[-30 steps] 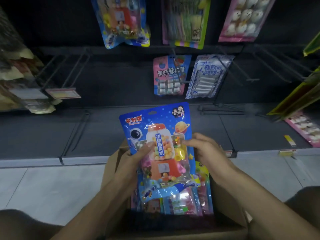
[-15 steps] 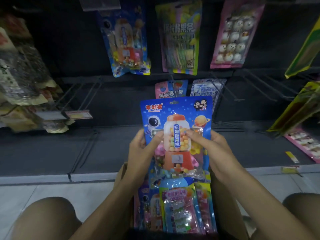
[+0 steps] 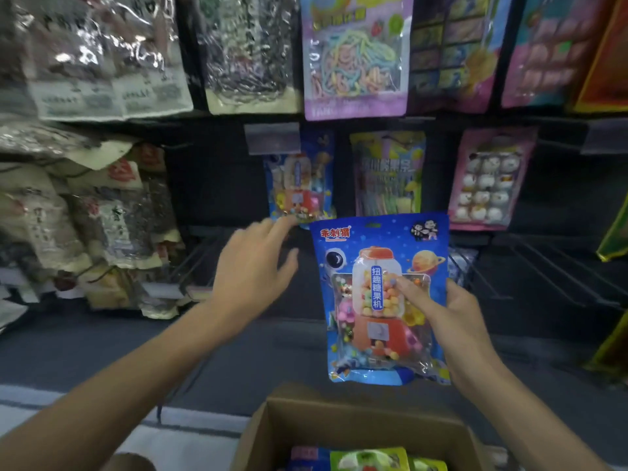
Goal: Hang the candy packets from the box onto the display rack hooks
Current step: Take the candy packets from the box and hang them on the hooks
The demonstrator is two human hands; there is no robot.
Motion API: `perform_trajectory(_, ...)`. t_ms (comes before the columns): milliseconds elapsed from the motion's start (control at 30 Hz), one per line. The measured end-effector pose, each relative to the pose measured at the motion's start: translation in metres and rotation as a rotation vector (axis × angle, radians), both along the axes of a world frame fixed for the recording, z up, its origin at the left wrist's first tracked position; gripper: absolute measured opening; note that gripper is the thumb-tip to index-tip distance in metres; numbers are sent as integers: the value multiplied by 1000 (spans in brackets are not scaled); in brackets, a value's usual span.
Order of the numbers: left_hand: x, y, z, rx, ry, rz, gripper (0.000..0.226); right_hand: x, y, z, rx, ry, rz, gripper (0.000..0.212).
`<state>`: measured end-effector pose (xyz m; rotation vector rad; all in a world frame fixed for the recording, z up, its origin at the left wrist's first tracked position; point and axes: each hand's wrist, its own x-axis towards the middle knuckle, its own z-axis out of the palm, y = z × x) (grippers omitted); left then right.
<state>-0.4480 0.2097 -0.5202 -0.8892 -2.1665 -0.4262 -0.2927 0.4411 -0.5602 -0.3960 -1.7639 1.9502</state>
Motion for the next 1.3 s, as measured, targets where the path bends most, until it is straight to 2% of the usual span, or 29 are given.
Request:
perform_trajectory(167,-25,-8,84,-165,493,73,43,-18,1,25,187,42,-13,21)
perform_trajectory(233,-34,-12,105,-194,584,105,46,-26,4,28,195,45,-18,21)
perform_trajectory(400,-67,-13,122,-273,453,240,68,-44,8,29,127,89,-33,13)
perform_trajectory(533,-85,-18,114,-238,480,214,60,-48,11,23,72,88,-41,9)
perform_trajectory(667,-86,-21,110,-195,480,199,58,-48,9,23,66,81,-38,15)
perform_trajectory(767,-82,-23,119,-180,445,90,45,-48,4,23,57,76,-19,18)
perform_trajectory(900,-78,-28,143,-106,251,-39,31,-47,-3,22,170,94,-66,18)
perform_trajectory(1133,-79,-20,159,204,-176,-162,4,-60,-23,51,177,148,-13,16)
perform_trajectory(1300,-83,-21,161,267,-221,-203,2,-79,-45,72,164,143,20,17)
